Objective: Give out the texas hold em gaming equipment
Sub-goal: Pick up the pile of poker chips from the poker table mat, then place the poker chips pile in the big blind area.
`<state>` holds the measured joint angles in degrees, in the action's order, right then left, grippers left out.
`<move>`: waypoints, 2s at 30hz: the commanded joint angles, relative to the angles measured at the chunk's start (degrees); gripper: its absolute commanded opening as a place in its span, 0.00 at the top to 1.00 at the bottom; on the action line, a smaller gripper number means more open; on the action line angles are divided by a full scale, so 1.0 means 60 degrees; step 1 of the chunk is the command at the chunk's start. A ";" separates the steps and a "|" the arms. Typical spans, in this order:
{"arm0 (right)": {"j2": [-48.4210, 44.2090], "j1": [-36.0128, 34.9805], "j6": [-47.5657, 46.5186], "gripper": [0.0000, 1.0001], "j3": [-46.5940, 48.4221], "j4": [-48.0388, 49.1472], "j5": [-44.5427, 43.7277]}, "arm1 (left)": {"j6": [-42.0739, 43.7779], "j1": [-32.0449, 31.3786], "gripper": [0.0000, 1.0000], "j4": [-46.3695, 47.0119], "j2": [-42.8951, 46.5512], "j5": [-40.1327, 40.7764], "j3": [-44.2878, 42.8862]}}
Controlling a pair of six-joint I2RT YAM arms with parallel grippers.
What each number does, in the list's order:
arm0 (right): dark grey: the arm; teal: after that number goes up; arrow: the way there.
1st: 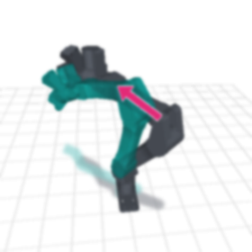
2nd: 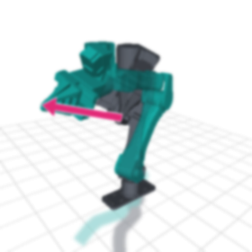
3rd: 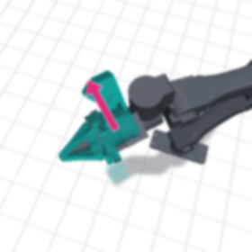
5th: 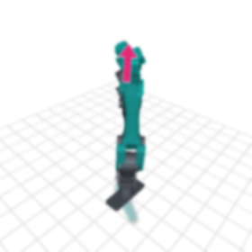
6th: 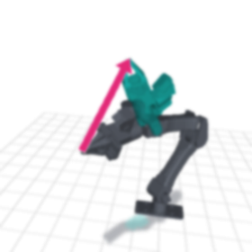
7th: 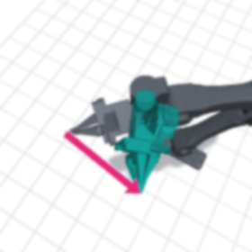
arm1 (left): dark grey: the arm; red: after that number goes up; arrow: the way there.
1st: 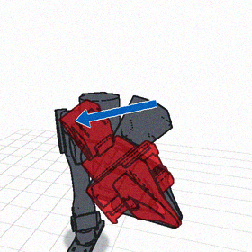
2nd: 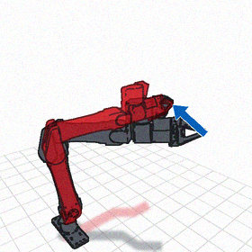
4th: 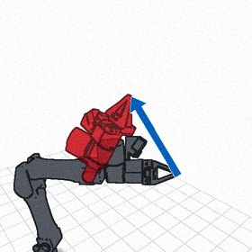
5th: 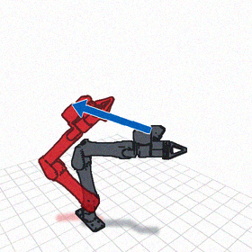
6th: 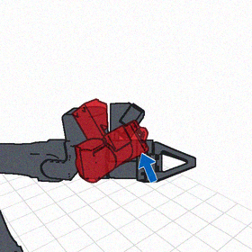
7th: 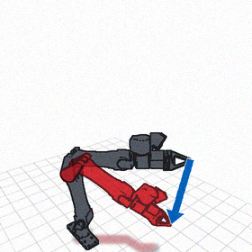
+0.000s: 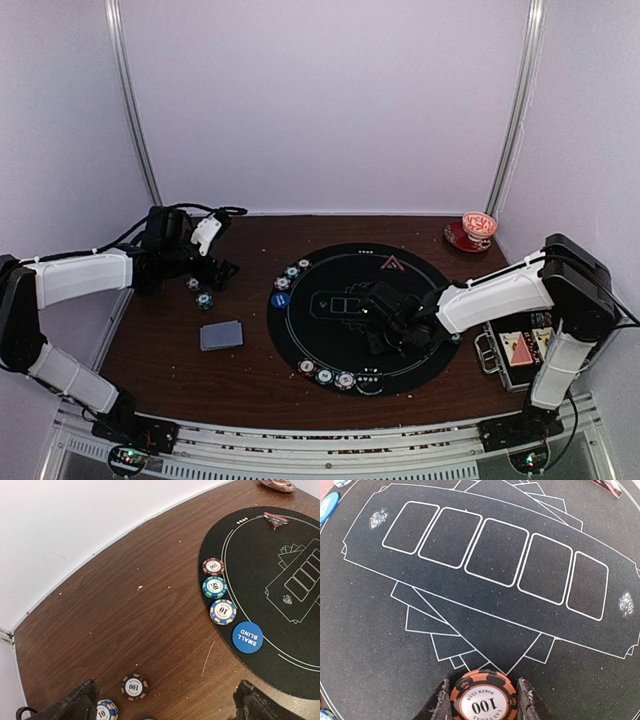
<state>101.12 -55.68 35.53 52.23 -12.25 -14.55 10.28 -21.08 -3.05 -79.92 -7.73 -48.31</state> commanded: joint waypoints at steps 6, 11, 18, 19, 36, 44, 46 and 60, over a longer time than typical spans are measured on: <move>-0.1282 0.0060 0.0470 0.77 -0.0693 -0.1066 -0.0530 | -0.0124 0.0111 0.02 0.0406 0.0138 -0.0021 0.0040; -0.2396 0.0056 0.0919 0.77 -0.1533 -0.1248 -0.0784 | -0.0125 0.0108 0.02 0.0413 0.0136 -0.0045 0.0040; -0.3868 0.0059 0.1744 0.77 -0.2949 -0.1375 -0.1098 | -0.0117 0.0115 0.02 0.0387 0.0122 -0.0061 0.0025; -0.4041 0.0053 0.1845 0.77 -0.3131 -0.1427 -0.1160 | -0.0121 0.0115 0.02 0.0387 0.0109 -0.0071 0.0025; -0.4862 0.0787 0.2304 0.78 -0.4354 -0.1217 -0.1535 | -0.0140 0.0115 0.02 0.0405 -0.0002 -0.0076 0.0014; -0.4988 0.0854 0.2330 0.79 -0.4354 -0.1360 -0.1692 | -0.0132 0.0119 0.02 0.0391 -0.0054 -0.0075 0.0010; -0.4975 0.0855 0.2328 0.78 -0.4348 -0.1364 -0.1705 | -0.0144 0.0115 0.02 0.0391 -0.0061 -0.0075 -0.0003; -0.4770 0.0857 0.2308 0.62 -0.4202 -0.1566 -0.1737 | -0.0158 0.0115 0.02 0.0376 -0.0098 -0.0075 -0.0019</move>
<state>72.34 -50.94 48.47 26.61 -20.45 -22.72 9.89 -20.93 -3.05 -80.14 -7.75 -48.31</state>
